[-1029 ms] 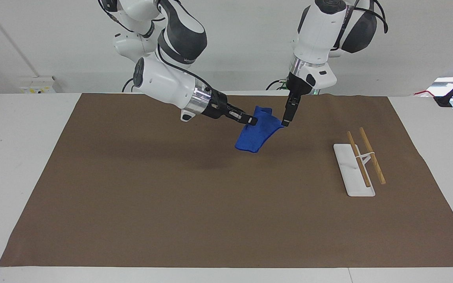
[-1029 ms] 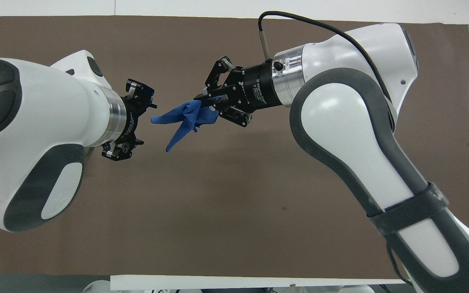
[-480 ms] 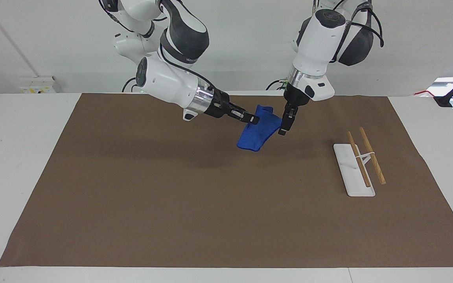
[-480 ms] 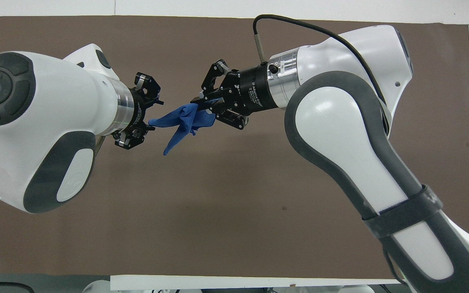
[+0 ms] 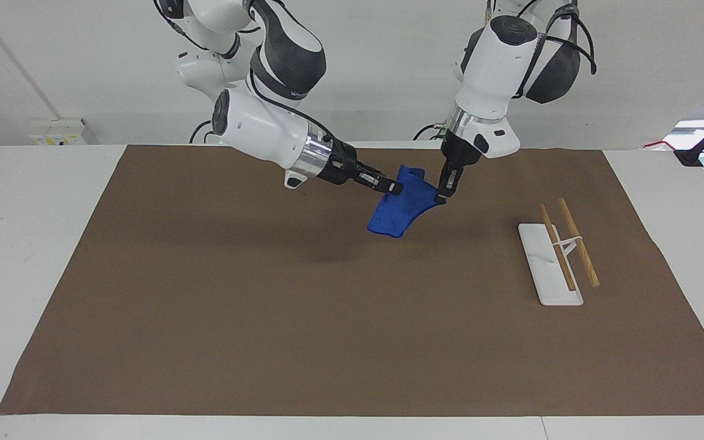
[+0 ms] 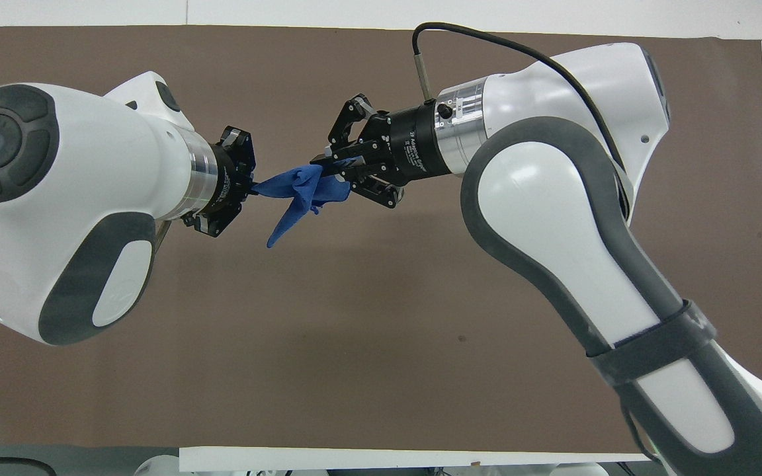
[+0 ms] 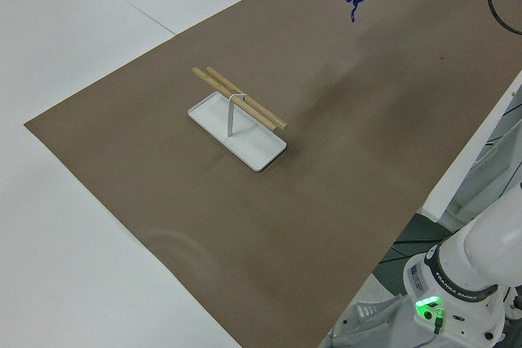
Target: Right arm passes towel to left arm to hang
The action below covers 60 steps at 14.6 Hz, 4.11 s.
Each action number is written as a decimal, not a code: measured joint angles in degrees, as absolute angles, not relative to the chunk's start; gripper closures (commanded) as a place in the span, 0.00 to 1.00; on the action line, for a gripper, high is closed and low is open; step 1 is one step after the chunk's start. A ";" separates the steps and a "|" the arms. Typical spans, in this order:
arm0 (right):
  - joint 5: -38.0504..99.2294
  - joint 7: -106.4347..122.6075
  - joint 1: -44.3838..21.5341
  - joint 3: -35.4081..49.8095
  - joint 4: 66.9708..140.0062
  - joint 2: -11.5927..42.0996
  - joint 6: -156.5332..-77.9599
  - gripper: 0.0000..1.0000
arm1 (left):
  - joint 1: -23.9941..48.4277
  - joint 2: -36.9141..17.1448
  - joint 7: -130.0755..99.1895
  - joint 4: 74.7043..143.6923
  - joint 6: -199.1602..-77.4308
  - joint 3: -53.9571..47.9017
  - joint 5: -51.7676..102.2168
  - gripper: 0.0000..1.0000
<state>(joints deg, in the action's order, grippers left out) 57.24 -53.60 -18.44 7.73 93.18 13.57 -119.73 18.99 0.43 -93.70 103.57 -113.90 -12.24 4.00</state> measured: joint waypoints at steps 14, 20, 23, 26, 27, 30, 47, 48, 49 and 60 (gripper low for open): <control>16.84 -28.38 -12.00 7.11 93.27 13.33 -113.11 0.00 | 13.62 0.94 -75.69 96.01 -105.43 -10.77 3.62 1.00; -1.31 -11.66 0.08 6.77 92.40 11.71 -101.94 0.00 | 2.34 0.94 -58.32 95.36 -100.70 -9.84 -0.66 1.00; -6.42 -10.68 1.05 6.71 87.24 8.62 -90.92 0.00 | -6.58 0.79 -50.74 95.86 -104.26 -9.61 -1.75 1.00; -8.07 -7.17 1.24 6.67 80.95 6.08 -80.97 0.00 | -15.26 0.92 -41.69 99.35 -109.63 -9.44 -1.75 1.00; -8.08 -5.85 1.47 6.62 79.83 5.32 -79.49 0.00 | -17.04 1.02 -39.42 101.13 -111.41 -9.45 -1.75 1.00; -7.88 -2.53 3.35 6.60 78.77 3.81 -77.08 0.00 | -19.25 1.13 -36.24 105.23 -116.23 -9.52 -1.75 1.00; -6.45 0.71 7.73 6.77 80.32 2.34 -72.47 0.00 | -15.76 2.95 -23.70 95.85 -98.30 -12.82 -1.76 0.00; -6.42 0.71 7.69 6.97 80.39 2.28 -72.47 0.00 | -14.31 3.15 -20.13 93.69 -94.38 -12.93 -1.76 0.00; -6.40 0.71 7.68 7.08 80.44 2.22 -72.47 0.00 | -13.31 3.27 -16.12 92.13 -91.28 -13.01 -1.77 0.00; -3.91 0.71 8.72 6.77 80.77 2.06 -72.47 0.00 | -8.71 -2.66 1.48 86.72 -85.69 -13.48 -3.03 0.00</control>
